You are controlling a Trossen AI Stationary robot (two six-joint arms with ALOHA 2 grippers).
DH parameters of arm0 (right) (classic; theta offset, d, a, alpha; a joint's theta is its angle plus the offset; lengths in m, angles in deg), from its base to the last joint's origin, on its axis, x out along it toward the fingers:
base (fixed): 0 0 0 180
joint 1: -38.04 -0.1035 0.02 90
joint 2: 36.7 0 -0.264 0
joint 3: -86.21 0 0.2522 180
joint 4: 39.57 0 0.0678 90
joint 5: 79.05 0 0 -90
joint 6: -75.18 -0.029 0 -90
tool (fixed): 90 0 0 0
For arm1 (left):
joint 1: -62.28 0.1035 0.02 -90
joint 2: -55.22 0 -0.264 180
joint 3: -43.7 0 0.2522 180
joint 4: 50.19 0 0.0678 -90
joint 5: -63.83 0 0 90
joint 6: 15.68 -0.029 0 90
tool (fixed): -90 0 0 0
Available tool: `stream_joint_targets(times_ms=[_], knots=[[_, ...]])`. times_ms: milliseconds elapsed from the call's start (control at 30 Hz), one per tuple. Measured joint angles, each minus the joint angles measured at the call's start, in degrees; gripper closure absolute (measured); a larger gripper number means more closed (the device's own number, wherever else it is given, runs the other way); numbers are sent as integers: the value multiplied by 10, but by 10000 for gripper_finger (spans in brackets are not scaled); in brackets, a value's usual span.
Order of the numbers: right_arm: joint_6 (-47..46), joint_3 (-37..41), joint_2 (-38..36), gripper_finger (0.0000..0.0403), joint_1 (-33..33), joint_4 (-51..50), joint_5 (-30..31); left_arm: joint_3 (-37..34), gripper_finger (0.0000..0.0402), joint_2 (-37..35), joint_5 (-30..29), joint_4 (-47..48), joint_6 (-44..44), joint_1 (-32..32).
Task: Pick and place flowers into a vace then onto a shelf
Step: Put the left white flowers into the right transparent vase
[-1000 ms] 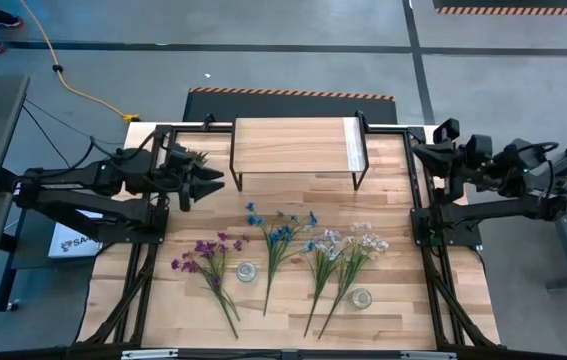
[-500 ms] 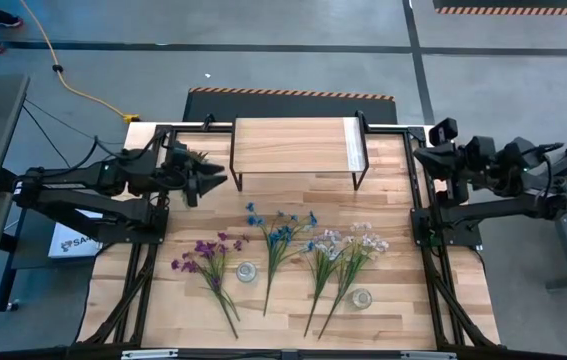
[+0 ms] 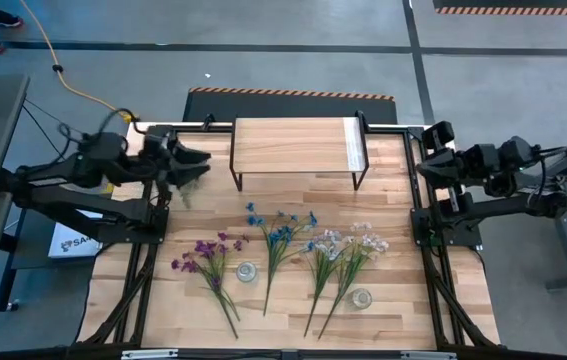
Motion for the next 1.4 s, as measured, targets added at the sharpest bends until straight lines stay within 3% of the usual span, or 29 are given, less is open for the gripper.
stream_joint_targets(times_ms=[167,333,467,567,733,800,900,1067,1400], knots=[[-16,-28,37,402,0,27,-18,82,153,25,29,105,0,-11],[17,-142,122,402,-1,-59,-18,145,153,54,18,207,14,-59],[56,-302,215,402,-21,-227,-3,170,153,65,2,248,33,-109],[55,-443,288,402,-48,-415,57,181,153,66,-8,279,64,-147],[-74,-675,410,402,-97,-759,161,187,153,66,-44,352,141,-202],[-139,-743,456,402,-115,-858,164,187,154,66,-59,367,165,-219],[-203,-816,517,402,-147,-928,143,187,154,71,-68,369,178,-241],[-215,-882,610,402,-185,-969,135,187,154,78,-78,369,180,-262],[-226,-835,691,402,-193,-1019,109,187,154,86,-69,373,178,-266]])
